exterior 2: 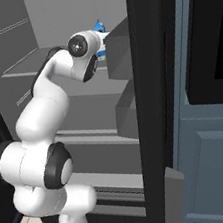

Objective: Take a sugar cube from the saucer and place it inside the coffee. Then, grab milk from the fridge and place it next to the coffee on the counter to sweeten the coffee.

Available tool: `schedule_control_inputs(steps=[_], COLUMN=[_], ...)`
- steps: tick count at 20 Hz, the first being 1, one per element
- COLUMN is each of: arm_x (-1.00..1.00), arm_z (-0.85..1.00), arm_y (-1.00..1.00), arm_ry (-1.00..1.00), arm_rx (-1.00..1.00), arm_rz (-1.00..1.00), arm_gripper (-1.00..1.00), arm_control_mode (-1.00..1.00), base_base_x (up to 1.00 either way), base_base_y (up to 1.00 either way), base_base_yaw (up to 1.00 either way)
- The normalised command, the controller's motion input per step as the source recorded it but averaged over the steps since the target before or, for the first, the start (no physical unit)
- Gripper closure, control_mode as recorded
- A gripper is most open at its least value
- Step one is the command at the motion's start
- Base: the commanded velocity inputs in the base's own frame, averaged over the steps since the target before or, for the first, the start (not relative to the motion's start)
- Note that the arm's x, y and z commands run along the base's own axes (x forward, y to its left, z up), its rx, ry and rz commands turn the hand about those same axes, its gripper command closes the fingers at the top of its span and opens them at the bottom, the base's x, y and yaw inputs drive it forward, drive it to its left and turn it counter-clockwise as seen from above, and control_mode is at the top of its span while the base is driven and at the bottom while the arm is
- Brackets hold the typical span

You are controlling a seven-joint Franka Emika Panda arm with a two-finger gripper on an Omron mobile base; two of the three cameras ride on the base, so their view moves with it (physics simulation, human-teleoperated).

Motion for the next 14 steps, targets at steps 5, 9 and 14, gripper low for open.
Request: schedule_control_inputs(steps=[5, 9, 14], arm_x=[0.32, 0.29, 0.14], arm_z=[0.0, -0.08, -0.16], arm_y=[0.0, 0.0, 0.03], arm_ry=[0.03, 0.06, 0.06], arm_rx=[0.0, 0.0, 0.0], arm_rz=[0.01, 0.01, 0.02], arm_gripper=[-1.0, -1.0, -1.0], arm_control_mode=[-1.0, -1.0, -1.0], base_base_x=[0.0, 0.0, 0.0], base_base_y=[0.0, 0.0, 0.0], base_base_yaw=[0.0, 0.0, 0.0])
